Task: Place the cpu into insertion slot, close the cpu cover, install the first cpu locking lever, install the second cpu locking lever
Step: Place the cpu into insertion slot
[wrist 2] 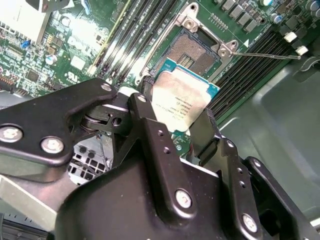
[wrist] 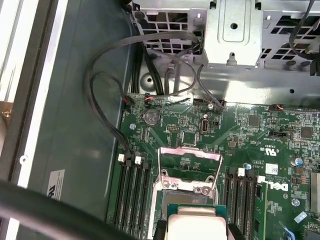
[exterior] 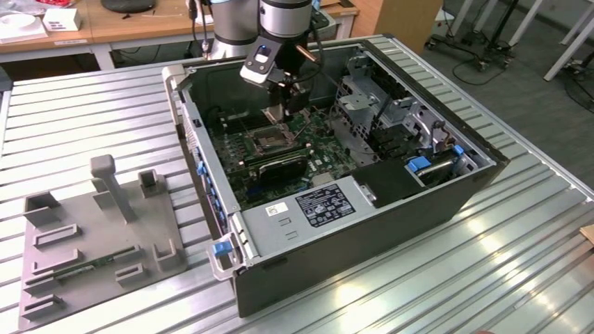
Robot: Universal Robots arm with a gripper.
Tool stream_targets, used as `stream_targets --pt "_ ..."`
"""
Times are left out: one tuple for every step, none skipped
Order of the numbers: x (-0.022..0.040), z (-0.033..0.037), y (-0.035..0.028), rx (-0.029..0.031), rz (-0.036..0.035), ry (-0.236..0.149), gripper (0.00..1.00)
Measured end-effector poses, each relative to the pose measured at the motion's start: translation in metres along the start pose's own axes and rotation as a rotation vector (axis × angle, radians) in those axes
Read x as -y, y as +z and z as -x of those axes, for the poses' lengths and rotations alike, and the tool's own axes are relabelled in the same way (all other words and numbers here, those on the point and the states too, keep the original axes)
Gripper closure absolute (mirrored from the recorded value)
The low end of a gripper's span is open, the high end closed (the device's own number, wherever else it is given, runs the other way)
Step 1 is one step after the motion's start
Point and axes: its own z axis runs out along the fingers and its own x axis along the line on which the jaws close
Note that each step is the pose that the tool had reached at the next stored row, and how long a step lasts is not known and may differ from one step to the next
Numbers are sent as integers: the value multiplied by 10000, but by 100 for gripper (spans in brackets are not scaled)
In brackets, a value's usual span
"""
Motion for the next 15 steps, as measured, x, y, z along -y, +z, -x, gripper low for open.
stream_targets --pt "0 0 1 -1 0 10 46" --pt "-1 0 3 5 3 102 46" --pt "-1 -1 6 16 7 283 46" --pt "0 0 8 30 10 458 46" --pt "0 0 10 44 13 635 46" --pt "1 0 14 56 17 814 46" --pt "1 0 17 68 21 987 46" --pt "1 0 22 80 25 1170 46" --pt "1 0 25 88 27 1317 46" --pt "2 1 28 88 30 1422 46" --pt "2 1 29 83 30 1453 46" --pt "3 0 32 61 32 1457 46" --pt "3 0 36 14 34 1460 46" --pt "4 0 41 -36 35 1462 46" --pt "8 -1 49 -72 36 1462 46"
